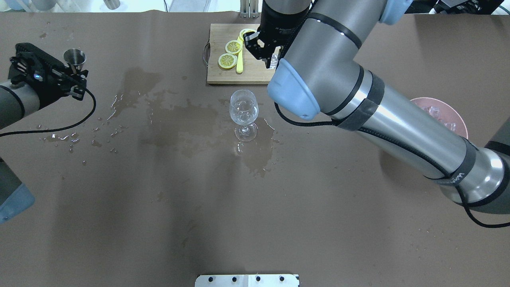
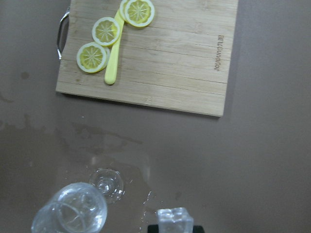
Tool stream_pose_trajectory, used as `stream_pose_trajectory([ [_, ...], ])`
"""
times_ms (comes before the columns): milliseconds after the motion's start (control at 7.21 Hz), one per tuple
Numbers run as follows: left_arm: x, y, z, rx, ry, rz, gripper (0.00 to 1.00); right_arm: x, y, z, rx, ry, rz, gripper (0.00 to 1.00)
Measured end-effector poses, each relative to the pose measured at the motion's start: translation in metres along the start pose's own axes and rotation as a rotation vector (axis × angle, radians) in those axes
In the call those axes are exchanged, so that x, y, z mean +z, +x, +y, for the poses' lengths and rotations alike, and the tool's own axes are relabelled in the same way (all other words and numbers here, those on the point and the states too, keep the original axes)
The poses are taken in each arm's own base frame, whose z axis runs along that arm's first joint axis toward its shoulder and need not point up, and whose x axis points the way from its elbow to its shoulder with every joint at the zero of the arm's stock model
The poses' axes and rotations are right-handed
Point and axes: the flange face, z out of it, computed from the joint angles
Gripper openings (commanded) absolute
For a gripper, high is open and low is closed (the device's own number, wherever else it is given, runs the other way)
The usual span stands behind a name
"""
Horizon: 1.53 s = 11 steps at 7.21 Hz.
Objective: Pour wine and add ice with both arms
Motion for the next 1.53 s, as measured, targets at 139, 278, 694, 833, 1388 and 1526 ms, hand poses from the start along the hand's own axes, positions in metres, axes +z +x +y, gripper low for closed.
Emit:
stream_pose_trajectory([
  [139, 0.001, -0.031, 0.025, -0.070, 0.029, -0.016, 0.00, 0.005, -0.017, 0.008, -0.014, -0.001, 0.003, 0.13],
  [278, 0.007, -0.057, 0.049, -0.145, 0.064, -0.020, 0.00, 0.012, -0.030, 0.015, -0.027, -0.006, 0.008, 0.13],
  [694, 0.012, -0.100, 0.116, -0.275, 0.147, 0.015, 0.00, 0.029, -0.055, 0.019, -0.050, -0.012, 0.038, 0.13],
  [833, 0.011, -0.109, 0.134, -0.292, 0.154, 0.021, 0.00, 0.033, -0.061, 0.019, -0.056, -0.012, 0.048, 0.13],
  [1388, 0.013, -0.133, 0.189, -0.288, 0.071, -0.011, 0.00, 0.050, -0.068, 0.018, -0.073, -0.009, 0.070, 0.14],
  [1526, 0.012, -0.133, 0.195, -0.304, 0.054, 0.001, 0.00, 0.053, -0.070, 0.019, -0.079, -0.006, 0.071, 0.14],
])
